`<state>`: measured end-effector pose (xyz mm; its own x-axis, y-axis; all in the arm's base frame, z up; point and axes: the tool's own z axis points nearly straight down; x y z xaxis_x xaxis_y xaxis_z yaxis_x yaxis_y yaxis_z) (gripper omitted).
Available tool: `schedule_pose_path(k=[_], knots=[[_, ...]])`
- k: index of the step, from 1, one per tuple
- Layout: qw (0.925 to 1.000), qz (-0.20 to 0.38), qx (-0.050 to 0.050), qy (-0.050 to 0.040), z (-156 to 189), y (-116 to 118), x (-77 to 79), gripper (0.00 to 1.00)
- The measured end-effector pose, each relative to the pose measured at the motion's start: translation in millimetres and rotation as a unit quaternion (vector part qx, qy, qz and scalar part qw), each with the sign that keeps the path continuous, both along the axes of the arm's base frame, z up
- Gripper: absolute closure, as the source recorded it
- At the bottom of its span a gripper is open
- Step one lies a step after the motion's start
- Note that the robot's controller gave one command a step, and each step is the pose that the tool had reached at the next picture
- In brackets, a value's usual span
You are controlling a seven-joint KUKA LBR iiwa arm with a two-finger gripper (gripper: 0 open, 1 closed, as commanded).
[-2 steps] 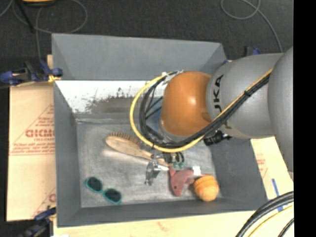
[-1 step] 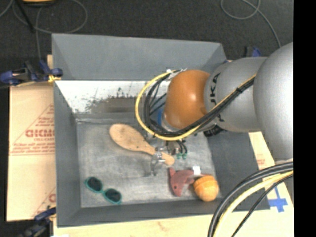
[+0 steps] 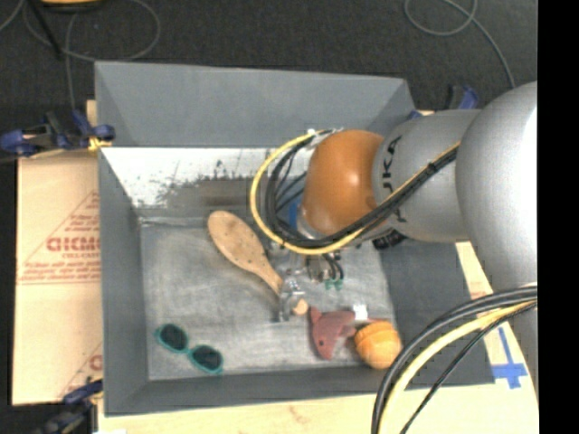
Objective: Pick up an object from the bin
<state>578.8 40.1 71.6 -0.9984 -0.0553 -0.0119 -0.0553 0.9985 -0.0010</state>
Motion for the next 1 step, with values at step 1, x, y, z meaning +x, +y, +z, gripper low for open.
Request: schedule_pose_path(k=[1], knots=[[0.9966,-0.082,0.001,0.0023,1.1,55.4,20.6,0.00]])
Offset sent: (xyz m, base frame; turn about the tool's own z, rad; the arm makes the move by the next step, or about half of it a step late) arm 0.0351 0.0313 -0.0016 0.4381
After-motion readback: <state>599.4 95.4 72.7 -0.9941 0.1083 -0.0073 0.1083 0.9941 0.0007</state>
